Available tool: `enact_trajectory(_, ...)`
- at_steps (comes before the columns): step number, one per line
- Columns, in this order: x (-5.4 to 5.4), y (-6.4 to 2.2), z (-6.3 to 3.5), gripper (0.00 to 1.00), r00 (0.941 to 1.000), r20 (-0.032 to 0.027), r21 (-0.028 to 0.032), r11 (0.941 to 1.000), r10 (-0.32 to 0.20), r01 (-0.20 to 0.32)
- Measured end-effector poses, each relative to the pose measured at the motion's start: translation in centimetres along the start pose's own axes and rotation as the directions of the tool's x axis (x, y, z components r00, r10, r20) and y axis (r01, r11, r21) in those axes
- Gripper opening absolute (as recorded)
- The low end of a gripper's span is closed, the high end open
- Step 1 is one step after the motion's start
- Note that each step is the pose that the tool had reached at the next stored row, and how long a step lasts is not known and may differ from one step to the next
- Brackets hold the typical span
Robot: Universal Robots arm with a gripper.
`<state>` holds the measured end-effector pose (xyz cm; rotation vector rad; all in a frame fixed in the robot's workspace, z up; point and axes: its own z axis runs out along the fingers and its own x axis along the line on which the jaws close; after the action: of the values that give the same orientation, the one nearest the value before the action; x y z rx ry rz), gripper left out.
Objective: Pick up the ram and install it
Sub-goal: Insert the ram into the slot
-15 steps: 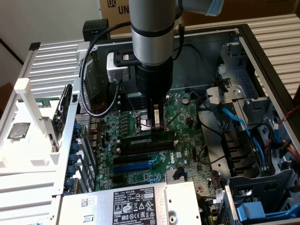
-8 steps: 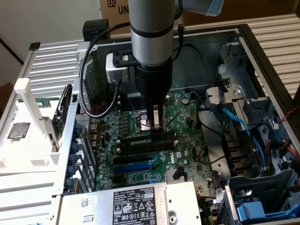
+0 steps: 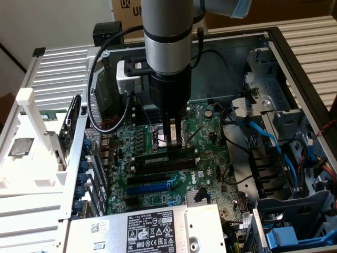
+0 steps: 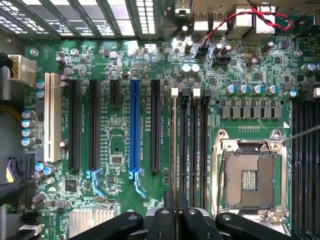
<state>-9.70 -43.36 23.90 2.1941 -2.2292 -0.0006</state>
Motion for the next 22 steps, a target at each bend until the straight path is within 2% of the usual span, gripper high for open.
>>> enact_trajectory(3, -0.01, 0.02, 0.01, 0.12, 1.0000, -0.0031, 0.0019, 1.0000, 0.000, 0.000)
enact_trajectory(15, -0.24, 0.01, 0.01, 0.12, 0.9999, -0.0116, 0.0022, 1.0000, 0.000, 0.000)
enact_trajectory(22, -0.29, -0.10, 0.01, 0.12, 0.9998, -0.0191, 0.0019, 1.0000, 0.000, 0.000)
